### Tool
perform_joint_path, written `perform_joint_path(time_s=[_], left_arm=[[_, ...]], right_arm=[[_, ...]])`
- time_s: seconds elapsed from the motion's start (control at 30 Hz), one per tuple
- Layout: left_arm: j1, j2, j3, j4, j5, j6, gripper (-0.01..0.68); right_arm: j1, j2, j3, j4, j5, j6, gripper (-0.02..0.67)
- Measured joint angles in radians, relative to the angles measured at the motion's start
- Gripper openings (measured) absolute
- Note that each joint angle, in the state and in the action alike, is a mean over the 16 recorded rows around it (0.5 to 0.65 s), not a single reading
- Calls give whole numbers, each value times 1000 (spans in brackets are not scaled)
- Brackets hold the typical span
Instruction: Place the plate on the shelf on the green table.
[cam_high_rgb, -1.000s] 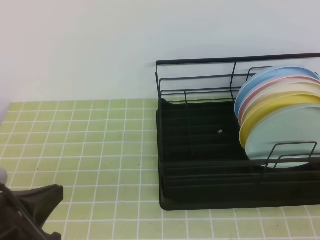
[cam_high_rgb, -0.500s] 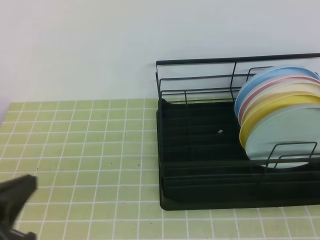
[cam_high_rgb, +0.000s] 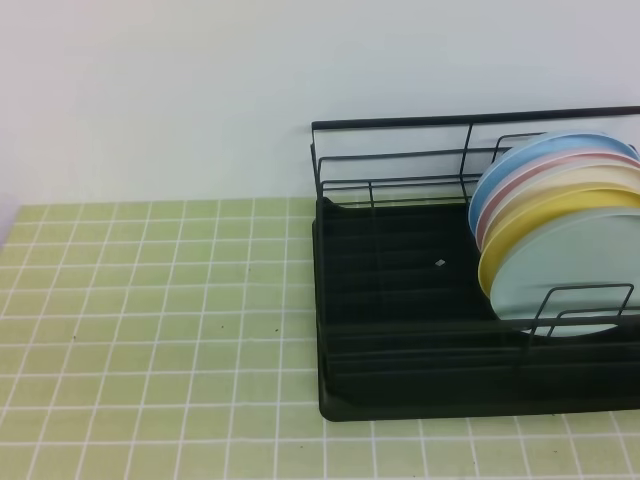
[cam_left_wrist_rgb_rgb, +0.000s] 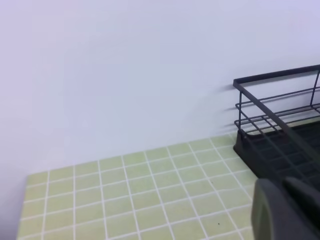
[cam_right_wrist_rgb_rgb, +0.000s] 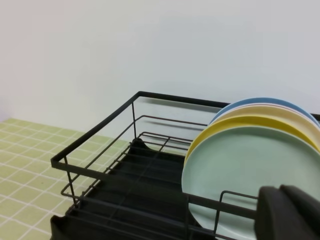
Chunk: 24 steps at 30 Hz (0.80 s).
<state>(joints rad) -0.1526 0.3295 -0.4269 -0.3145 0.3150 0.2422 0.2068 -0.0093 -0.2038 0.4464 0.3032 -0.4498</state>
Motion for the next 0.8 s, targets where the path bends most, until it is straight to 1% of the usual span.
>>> perform_joint_path(time_s=[0.17, 0.4, 0.6, 0.8], left_arm=[[7, -47, 80, 40, -41, -91, -2], [25, -170, 265, 129, -86, -285, -2], [40, -277, 385, 202, -57, -410, -2], [48, -333, 428, 225, -16, -449, -2]], right_arm=[[0, 0, 0, 2, 1, -1, 0], [0, 0, 0, 3, 1, -1, 0], [0, 0, 0, 3, 1, -2, 0], [0, 0, 0, 3, 3, -2, 0]])
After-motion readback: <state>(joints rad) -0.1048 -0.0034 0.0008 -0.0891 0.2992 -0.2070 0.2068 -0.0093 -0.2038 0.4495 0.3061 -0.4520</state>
